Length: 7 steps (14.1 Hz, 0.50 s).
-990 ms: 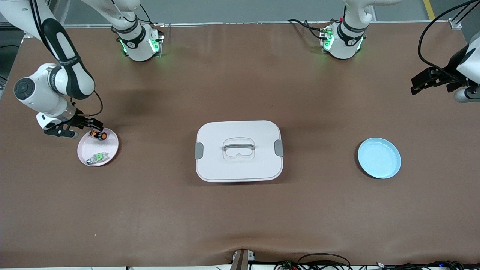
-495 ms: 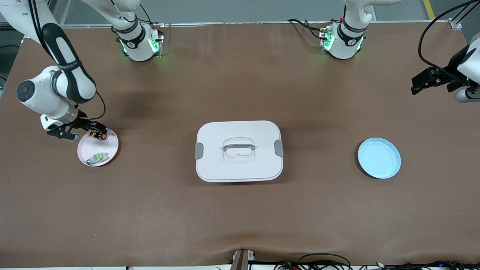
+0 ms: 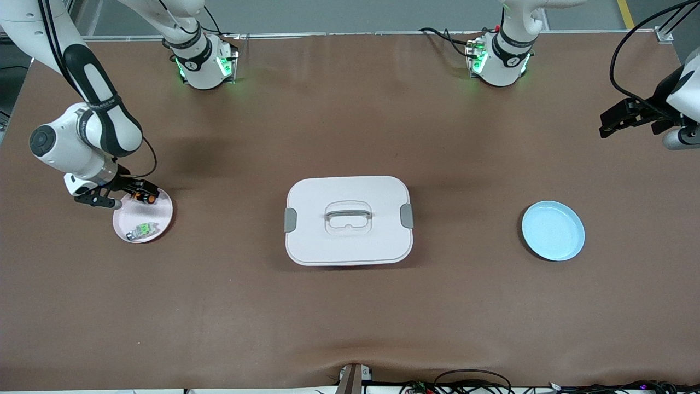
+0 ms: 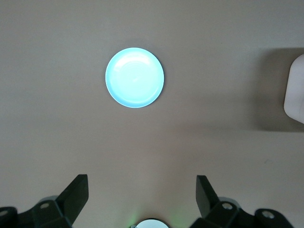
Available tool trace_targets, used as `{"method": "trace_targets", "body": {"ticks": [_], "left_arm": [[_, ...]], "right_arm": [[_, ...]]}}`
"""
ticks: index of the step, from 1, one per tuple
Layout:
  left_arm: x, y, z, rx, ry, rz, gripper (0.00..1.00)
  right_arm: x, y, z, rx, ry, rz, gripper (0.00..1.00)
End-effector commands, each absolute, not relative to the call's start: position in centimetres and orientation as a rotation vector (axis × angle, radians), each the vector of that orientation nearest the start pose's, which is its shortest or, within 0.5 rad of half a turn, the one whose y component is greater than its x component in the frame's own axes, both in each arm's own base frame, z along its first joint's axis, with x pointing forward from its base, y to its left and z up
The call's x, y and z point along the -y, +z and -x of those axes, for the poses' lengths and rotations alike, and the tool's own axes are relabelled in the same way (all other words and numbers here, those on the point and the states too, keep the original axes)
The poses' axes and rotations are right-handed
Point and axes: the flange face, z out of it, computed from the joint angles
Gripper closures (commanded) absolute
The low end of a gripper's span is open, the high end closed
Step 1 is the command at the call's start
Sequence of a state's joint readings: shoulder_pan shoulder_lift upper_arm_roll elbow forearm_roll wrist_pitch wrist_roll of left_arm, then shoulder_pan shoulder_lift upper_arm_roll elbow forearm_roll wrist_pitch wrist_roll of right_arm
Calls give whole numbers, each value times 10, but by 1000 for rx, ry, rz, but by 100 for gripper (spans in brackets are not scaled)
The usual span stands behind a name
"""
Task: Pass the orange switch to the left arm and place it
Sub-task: 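Lower the right gripper and close it on the black-orange switch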
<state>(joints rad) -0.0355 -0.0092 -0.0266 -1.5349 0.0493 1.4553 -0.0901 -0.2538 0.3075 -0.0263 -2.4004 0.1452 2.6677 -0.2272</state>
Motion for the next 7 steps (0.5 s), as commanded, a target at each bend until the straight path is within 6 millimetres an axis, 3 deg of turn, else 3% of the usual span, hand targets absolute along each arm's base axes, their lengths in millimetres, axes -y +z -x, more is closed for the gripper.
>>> {"method": "trace_targets", "body": {"ticks": [1,2,4,7], "left_arm": [[26,639,-539,21,92,3067,0],[26,639,-539,21,94,3067,0],[26,639,-540,20,94,3067,0],[25,639,-539,23,92,3067,0]], "right_arm": [[142,182,-477,-257,28,3057,0],[143,182,-477,-217,27,3060,0],[145,182,-477,-165,25,3063,25],[146,184,-483,-162,9,3066,33]]}}
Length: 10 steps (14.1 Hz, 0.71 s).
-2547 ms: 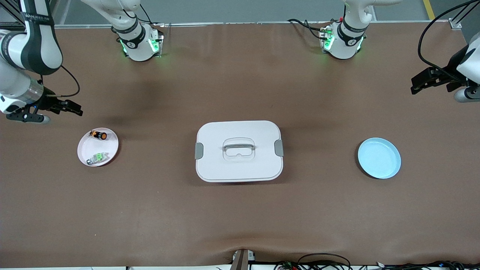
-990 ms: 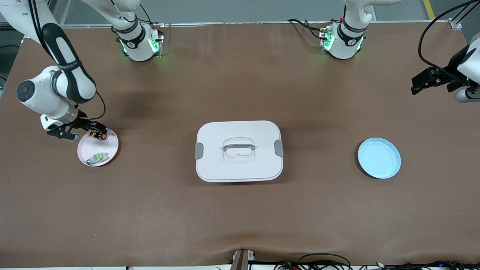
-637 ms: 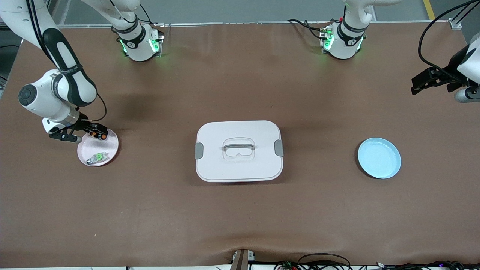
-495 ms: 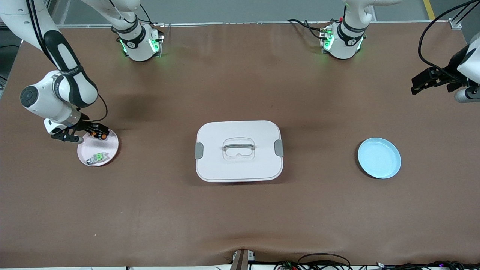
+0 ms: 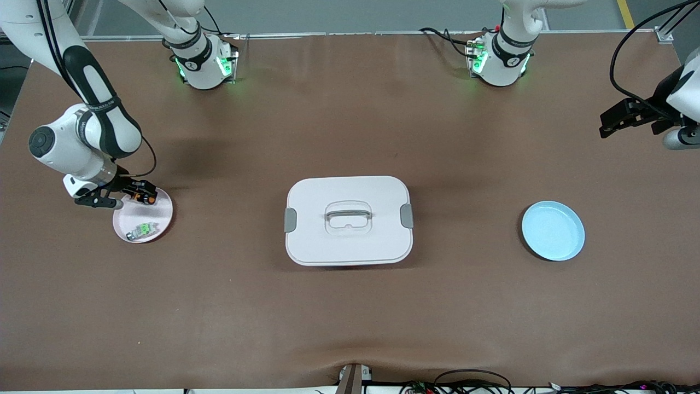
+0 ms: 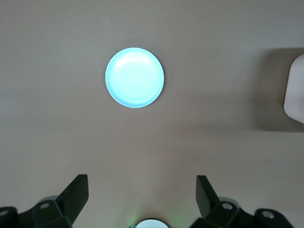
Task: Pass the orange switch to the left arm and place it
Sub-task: 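Lower the right gripper and close it on the black-orange switch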
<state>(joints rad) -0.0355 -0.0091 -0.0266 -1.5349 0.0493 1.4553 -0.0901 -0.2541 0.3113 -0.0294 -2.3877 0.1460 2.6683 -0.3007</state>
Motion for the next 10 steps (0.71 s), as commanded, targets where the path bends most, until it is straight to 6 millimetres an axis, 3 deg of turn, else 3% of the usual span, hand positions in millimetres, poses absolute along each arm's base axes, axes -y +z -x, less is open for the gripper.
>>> {"method": "trace_targets", "body": {"ticks": [1,3,4,6,8,10], "left_arm": [[25,640,-539,21,89,3067,0],[25,640,-539,20,90,3069,0],[25,640,-539,23,89,3067,0],[25,641,-539,21,87,3067,0],[25,642,-539,21,85,3068,0],[25,640,-539,21,89,3067,0]], "right_arm": [[147,183,-483,-162,11,3066,34],[146,182,-483,-160,13,3065,39],[146,182,-483,-160,13,3065,52],[144,184,-484,-139,10,3066,67],[144,189,-485,-81,5,3067,69],[142,208,-487,-31,-14,3066,69]]}}
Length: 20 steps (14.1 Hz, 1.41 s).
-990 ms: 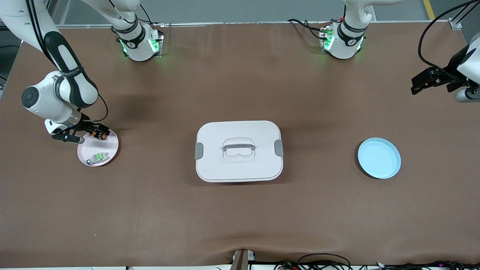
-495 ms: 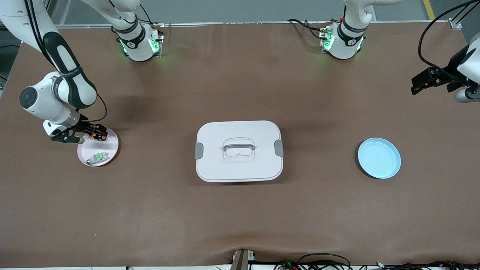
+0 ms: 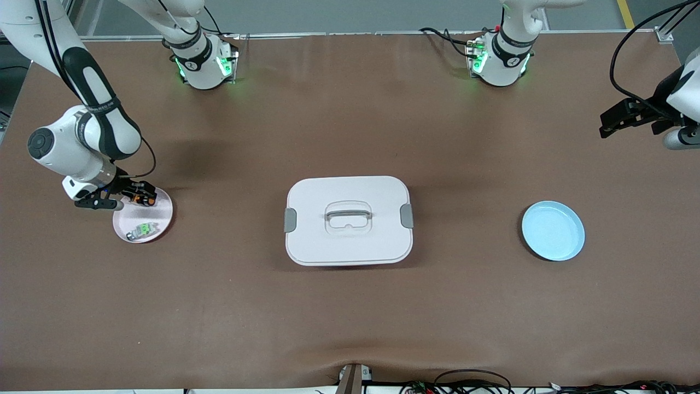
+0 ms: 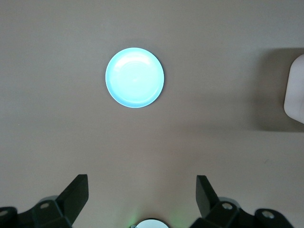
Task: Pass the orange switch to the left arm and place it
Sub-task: 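Lift the orange switch off the white plate with the right gripper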
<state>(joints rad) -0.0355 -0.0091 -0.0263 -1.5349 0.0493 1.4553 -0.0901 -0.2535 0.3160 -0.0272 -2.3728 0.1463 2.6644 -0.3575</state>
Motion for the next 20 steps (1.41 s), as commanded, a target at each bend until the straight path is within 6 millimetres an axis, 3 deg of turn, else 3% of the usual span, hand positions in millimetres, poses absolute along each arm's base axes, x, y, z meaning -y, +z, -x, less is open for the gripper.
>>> {"method": "trace_targets", "body": {"ticks": [1,5,11,15,20], "left_arm": [[25,640,-539,21,89,3067,0],[25,639,-540,23,92,3067,0],[24,639,-539,25,92,3067,0],[25,639,-540,23,92,3067,0],[25,639,-540,23,91,3062,0]], "right_arm": [[141,219,-487,-8,-4,3059,69],[128,276,-490,42,52,3017,69],[94,384,-518,97,254,2941,69],[4,465,-528,-154,463,3042,69],[-114,522,-520,-389,491,3107,69]]}}
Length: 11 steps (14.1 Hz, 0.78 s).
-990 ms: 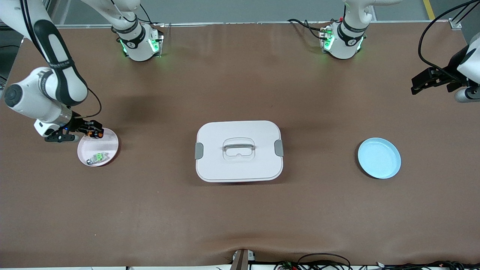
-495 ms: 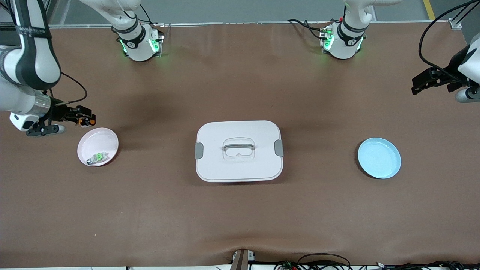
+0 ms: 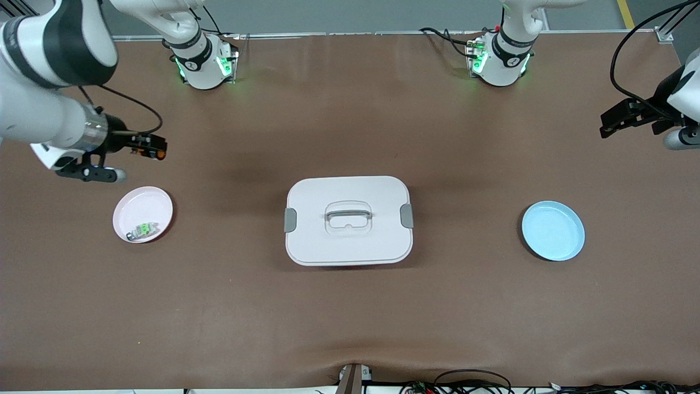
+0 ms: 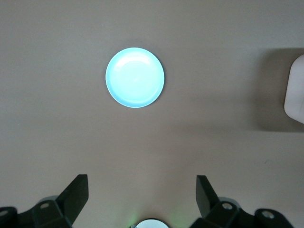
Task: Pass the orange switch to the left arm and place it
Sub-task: 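Carry the orange switch above the white box with the right gripper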
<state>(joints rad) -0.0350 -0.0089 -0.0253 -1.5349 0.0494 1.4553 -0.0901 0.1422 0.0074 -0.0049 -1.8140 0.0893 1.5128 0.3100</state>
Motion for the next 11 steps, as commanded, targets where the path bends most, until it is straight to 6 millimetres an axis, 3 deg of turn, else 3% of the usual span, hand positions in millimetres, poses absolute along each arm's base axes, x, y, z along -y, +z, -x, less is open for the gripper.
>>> {"method": "trace_targets", "body": {"ticks": [1,6,9,11], "left_arm": [[25,639,-540,23,91,3062,0],[24,639,-540,24,90,3058,0],[24,639,-540,22,92,3053,0],[24,639,-540,22,90,3053,0]], "right_arm": [[-141,528,-515,-445,475,3111,69],[-259,552,-483,-656,422,3057,69],[-289,561,-490,-817,554,2808,69],[-312,561,-488,-874,557,2736,69]]}}
